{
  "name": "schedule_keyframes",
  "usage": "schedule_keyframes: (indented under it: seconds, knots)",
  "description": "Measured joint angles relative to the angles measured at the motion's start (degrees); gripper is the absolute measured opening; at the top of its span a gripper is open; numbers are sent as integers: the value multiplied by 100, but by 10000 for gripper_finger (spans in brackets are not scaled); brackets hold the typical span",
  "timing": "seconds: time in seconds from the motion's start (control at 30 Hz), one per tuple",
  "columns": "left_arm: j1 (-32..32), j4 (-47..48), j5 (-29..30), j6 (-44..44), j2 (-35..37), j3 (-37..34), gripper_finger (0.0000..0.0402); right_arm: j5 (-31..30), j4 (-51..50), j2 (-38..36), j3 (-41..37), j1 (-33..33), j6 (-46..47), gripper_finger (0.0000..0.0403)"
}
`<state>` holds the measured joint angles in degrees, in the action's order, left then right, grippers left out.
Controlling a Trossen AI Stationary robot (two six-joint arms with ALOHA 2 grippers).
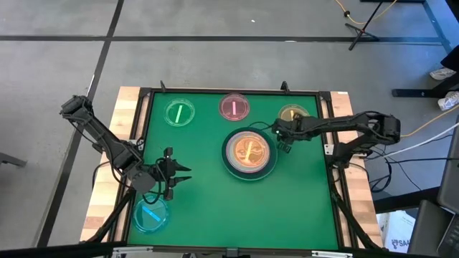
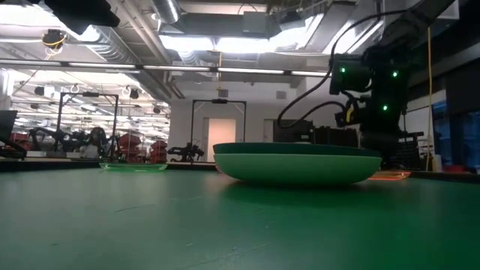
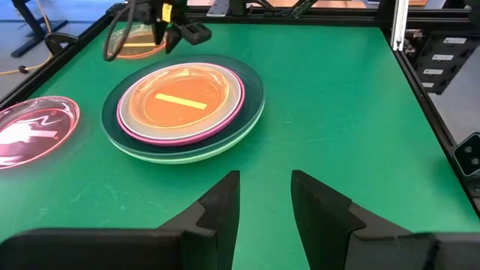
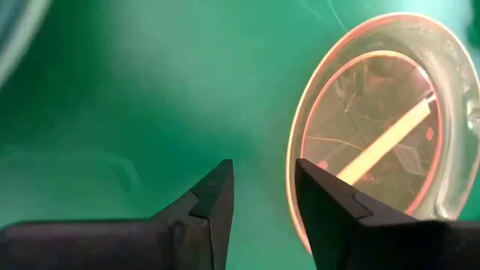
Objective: Stack plastic plates
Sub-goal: Stack the orange plate on top of the other orange plate
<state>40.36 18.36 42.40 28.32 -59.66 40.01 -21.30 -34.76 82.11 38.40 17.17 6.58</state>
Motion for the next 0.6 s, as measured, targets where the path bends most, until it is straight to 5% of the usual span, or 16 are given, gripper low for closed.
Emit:
schedule_keyframes:
  seconds: [0.4,0.6]
  knots:
    - [-2,-1,185,-4,0,0,114,93,1266,2,-575,675,-595,131]
    - [0,-1,205,-4,0,0,114,177,1337,13,-600,716,-944,77]
